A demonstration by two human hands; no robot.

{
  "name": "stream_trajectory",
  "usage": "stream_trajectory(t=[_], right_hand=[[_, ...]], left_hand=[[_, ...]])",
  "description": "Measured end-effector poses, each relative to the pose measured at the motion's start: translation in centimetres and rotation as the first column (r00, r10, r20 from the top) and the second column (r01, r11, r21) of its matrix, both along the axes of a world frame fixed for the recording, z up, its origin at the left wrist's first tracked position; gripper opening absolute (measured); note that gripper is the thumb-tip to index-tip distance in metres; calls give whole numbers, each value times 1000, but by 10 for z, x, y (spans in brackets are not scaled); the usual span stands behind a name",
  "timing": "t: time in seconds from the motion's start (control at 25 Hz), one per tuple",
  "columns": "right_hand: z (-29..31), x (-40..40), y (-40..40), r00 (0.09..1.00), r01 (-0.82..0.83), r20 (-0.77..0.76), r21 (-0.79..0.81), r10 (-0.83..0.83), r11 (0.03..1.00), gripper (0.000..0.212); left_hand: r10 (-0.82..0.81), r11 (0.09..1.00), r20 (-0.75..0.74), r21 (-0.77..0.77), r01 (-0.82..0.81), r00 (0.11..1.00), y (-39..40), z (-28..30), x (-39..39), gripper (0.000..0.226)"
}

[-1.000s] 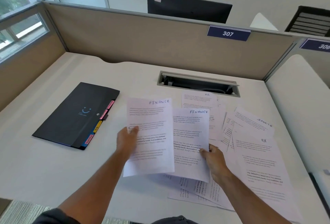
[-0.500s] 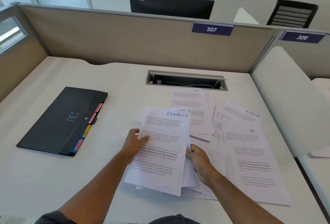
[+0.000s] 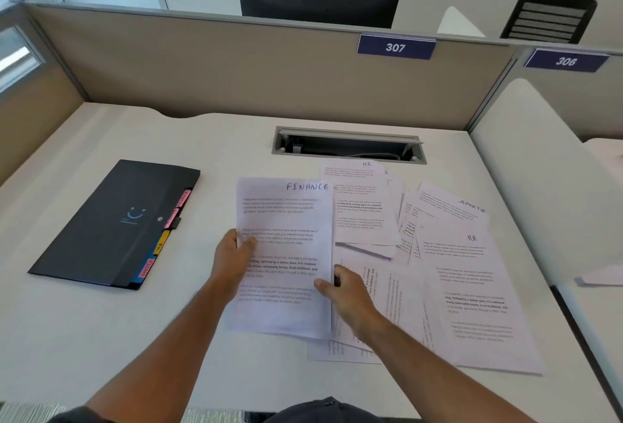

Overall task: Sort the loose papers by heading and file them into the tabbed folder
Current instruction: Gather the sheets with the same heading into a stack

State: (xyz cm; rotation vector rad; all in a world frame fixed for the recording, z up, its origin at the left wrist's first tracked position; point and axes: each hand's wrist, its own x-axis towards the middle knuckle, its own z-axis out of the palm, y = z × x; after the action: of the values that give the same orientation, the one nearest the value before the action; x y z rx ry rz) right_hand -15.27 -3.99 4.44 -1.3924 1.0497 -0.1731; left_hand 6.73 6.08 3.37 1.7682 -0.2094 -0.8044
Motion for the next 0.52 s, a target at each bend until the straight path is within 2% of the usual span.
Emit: stream_trajectory(t=[0.08, 0.2, 0.32, 0.52], right_hand=[[8, 9, -11, 999, 36, 5, -67, -36, 997, 12], [33, 23, -36, 990, 123, 92, -144, -111, 982, 10], [55, 34, -59, 980, 171, 143, -232, -140, 958, 15], [70, 40, -75, 966, 221, 189, -239, -178, 946, 22]], left_hand=[[0, 997, 40, -82, 3, 999, -6, 15, 4, 11], [13, 974, 114, -224, 13, 993, -22, 43, 13, 14], [23, 946, 147, -323, 26, 989, -39, 68, 17, 15], [-1, 906, 167, -418, 72, 986, -56, 88, 12, 18]])
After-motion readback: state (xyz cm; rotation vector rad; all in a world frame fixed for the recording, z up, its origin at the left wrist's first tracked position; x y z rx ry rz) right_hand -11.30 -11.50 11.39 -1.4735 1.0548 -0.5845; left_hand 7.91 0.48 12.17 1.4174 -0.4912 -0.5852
